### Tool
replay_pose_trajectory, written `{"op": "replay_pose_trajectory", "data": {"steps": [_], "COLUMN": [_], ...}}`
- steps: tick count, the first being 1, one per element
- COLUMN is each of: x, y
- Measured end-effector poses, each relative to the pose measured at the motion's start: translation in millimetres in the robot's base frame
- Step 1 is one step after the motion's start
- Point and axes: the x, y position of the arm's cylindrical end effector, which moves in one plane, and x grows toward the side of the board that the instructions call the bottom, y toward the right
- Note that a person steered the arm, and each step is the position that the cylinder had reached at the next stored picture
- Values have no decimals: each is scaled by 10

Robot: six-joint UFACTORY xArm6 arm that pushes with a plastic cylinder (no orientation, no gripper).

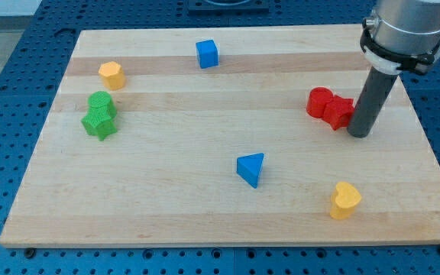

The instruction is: Move your arm towards the yellow heart

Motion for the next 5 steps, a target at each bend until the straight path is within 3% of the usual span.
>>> {"op": "replay_pose_trajectory", "data": {"steps": [2, 5], "x": [517, 510], "y": [-145, -255]}}
